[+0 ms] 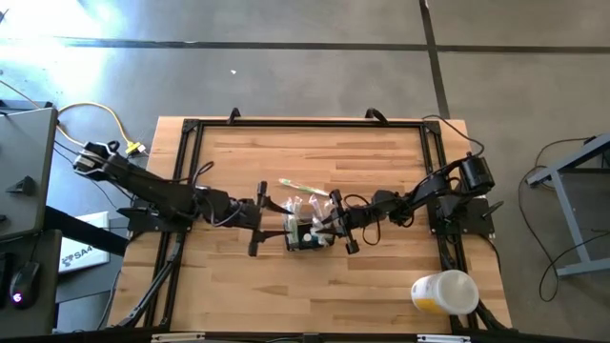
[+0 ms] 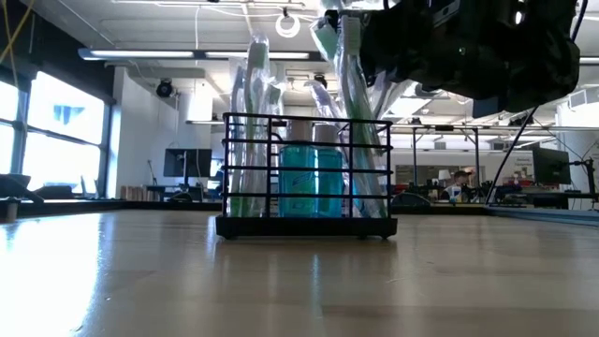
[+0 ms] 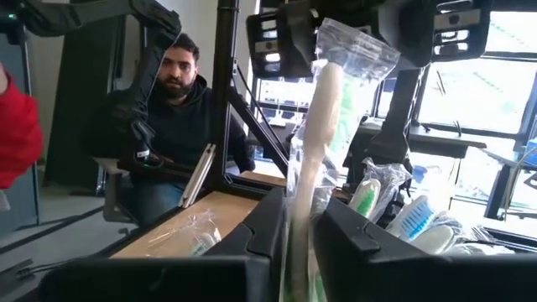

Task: Pick & Place toothbrushing station
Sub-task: Put the green toothbrush into the wire organizer

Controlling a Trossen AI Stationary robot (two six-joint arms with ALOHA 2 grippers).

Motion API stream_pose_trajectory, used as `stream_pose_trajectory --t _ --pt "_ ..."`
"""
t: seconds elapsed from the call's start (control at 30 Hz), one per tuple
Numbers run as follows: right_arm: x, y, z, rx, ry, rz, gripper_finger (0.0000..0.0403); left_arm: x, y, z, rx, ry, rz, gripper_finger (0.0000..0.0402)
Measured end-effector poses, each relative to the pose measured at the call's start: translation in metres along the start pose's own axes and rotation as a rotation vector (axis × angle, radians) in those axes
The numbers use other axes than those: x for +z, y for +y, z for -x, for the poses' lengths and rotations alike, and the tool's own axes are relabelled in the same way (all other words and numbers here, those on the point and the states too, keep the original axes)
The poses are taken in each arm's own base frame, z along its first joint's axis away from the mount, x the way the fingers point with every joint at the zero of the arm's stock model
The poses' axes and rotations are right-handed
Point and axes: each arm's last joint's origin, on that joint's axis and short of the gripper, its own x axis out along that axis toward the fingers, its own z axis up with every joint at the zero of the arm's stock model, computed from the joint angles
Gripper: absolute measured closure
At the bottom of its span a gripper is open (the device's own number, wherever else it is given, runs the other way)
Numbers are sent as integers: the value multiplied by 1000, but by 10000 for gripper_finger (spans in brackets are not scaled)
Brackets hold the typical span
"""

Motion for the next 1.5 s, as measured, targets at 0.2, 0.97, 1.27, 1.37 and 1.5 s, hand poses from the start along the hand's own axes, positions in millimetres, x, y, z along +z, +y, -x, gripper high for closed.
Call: stream_pose_trajectory --t 0.2,0.97,1.27,1.37,1.5 --pt "0 0 0 -1 4 -27 316 -3 -2 -8 3 -12 -31 190" --pt "31 26 6 -103 210 166 210 6 -1 -8 16 -85 -17 190" --pt "27 34 7 -196 278 188 209 11 0 -7 24 -133 -16 190" --pt "28 38 10 -203 336 230 208 10 -1 -7 23 -130 -15 190" --pt "35 46 13 -201 357 238 208 10 -1 -7 22 -130 -5 190"
